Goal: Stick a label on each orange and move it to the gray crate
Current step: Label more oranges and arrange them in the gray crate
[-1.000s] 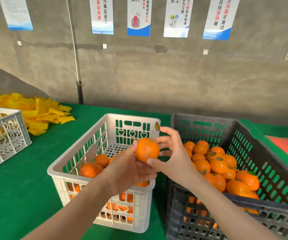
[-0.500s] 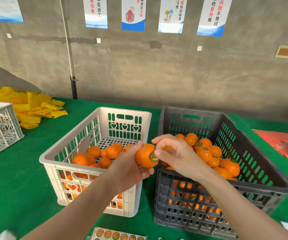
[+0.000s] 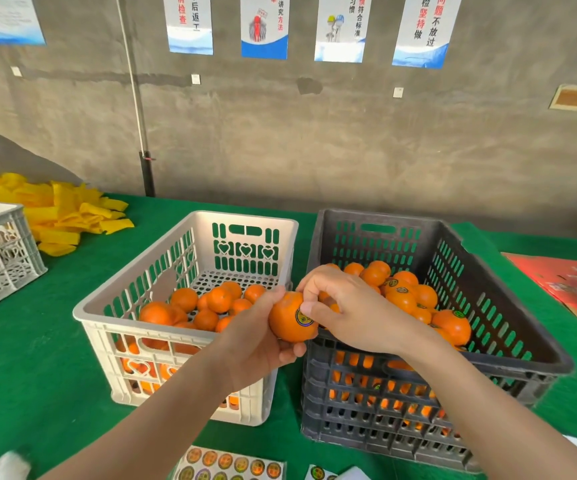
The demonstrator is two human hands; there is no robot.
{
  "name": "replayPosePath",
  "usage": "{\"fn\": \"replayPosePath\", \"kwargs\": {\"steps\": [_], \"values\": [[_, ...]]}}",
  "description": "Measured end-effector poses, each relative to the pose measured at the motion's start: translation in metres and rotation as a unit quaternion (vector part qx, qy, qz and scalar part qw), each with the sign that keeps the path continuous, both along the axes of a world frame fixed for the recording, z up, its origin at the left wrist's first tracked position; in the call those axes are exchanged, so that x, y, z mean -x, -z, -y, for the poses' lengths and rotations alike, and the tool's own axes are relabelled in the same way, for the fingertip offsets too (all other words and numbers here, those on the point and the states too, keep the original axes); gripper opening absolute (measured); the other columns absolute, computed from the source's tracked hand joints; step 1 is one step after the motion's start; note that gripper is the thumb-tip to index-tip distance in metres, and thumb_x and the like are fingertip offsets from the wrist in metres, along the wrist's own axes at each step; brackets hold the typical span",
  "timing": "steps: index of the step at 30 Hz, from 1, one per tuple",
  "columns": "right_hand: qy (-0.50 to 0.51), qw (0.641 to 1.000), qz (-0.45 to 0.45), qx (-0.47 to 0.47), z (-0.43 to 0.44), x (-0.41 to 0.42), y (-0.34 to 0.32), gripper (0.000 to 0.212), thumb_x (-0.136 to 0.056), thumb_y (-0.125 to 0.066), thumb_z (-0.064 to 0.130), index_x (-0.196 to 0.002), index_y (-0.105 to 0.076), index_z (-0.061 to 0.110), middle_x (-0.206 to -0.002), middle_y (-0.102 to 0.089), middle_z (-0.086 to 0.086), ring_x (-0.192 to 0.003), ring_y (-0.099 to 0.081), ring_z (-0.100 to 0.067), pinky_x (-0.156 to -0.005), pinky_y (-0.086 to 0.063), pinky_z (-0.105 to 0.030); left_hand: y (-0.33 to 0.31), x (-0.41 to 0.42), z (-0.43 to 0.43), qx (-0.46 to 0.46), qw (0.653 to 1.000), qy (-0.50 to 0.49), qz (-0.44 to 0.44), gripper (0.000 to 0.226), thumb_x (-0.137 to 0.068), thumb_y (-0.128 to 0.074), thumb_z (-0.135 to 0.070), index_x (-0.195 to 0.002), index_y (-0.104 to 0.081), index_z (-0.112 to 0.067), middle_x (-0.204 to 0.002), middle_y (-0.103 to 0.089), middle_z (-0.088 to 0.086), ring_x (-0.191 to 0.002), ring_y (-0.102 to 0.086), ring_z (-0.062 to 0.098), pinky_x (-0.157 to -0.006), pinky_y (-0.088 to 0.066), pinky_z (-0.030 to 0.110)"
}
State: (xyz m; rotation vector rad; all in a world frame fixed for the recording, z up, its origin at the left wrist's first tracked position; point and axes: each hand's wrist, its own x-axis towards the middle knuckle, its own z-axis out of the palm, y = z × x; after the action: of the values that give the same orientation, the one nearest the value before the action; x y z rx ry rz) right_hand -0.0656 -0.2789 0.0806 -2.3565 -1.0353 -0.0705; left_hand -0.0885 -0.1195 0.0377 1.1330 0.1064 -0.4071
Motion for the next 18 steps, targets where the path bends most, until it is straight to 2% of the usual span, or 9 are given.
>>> {"fn": "replayPosePath", "kwargs": {"steps": [4,9,12,14,16,18], "values": [[0.005,0.998,0.044,0.054,0.002,0.003,-0.006,0.015,-0.094,-0.055,0.02,-0.085,-0.055,0.008,-0.094,-0.054,-0.005,-0.088,-0.051,-0.02,-0.079,-0.042,-0.038,0.002,-0.001,0.005,-0.018,1.0,-0.015,0.008,0.045,-0.097,-0.044,-0.043,-0.123,-0.051,-0.006,-0.088,-0.057,0.019,-0.05,-0.051,0.019,-0.043,-0.045,0.024],[0.057,0.994,0.096,0.018,0.006,0.004,0.002,0.014,-0.089,-0.061,0.03,-0.086,-0.053,0.019,-0.087,-0.054,0.008,-0.081,-0.052,-0.012,-0.072,-0.047,-0.037,0.005,-0.005,0.01,-0.014,0.999,-0.026,0.016,0.038,-0.097,-0.046,-0.04,-0.116,-0.054,-0.008,-0.081,-0.059,0.015,-0.05,-0.052,0.017,-0.045,-0.047,0.024],[0.098,0.991,0.083,-0.04,0.01,-0.001,0.015,0.036,-0.085,-0.062,0.04,-0.113,-0.041,0.03,-0.1,-0.051,0.015,-0.087,-0.054,-0.008,-0.071,-0.051,-0.032,0.007,-0.009,0.015,0.001,0.999,-0.041,0.015,0.033,-0.097,-0.046,-0.039,-0.11,-0.055,-0.011,-0.071,-0.064,0.011,-0.051,-0.053,0.017,-0.048,-0.049,0.026],[0.097,0.989,0.045,-0.102,0.011,-0.003,0.026,0.048,-0.086,-0.06,0.042,-0.128,-0.038,0.031,-0.11,-0.051,0.014,-0.095,-0.054,-0.007,-0.076,-0.053,-0.032,0.007,-0.013,0.019,0.014,0.999,-0.045,0.022,0.037,-0.098,-0.042,-0.042,-0.111,-0.056,-0.011,-0.074,-0.067,0.011,-0.055,-0.056,0.019,-0.054,-0.05,0.029],[0.078,0.988,0.018,-0.13,0.011,-0.004,0.035,0.057,-0.085,-0.061,0.042,-0.135,-0.037,0.03,-0.121,-0.049,0.012,-0.107,-0.051,-0.005,-0.084,-0.051,-0.027,0.005,-0.021,0.025,0.022,0.998,-0.044,0.043,0.042,-0.1,-0.038,-0.044,-0.111,-0.058,-0.01,-0.083,-0.071,0.012,-0.066,-0.064,0.021,-0.061,-0.054,0.031],[0.076,0.987,0.026,-0.139,0.013,-0.009,0.041,0.062,-0.081,-0.069,0.031,-0.135,-0.038,0.029,-0.126,-0.045,0.009,-0.109,-0.048,-0.005,-0.086,-0.048,-0.018,0.002,-0.032,0.035,0.027,0.997,-0.049,0.059,0.046,-0.099,-0.036,-0.046,-0.114,-0.058,-0.009,-0.088,-0.073,0.013,-0.072,-0.069,0.02,-0.062,-0.058,0.031]]}}
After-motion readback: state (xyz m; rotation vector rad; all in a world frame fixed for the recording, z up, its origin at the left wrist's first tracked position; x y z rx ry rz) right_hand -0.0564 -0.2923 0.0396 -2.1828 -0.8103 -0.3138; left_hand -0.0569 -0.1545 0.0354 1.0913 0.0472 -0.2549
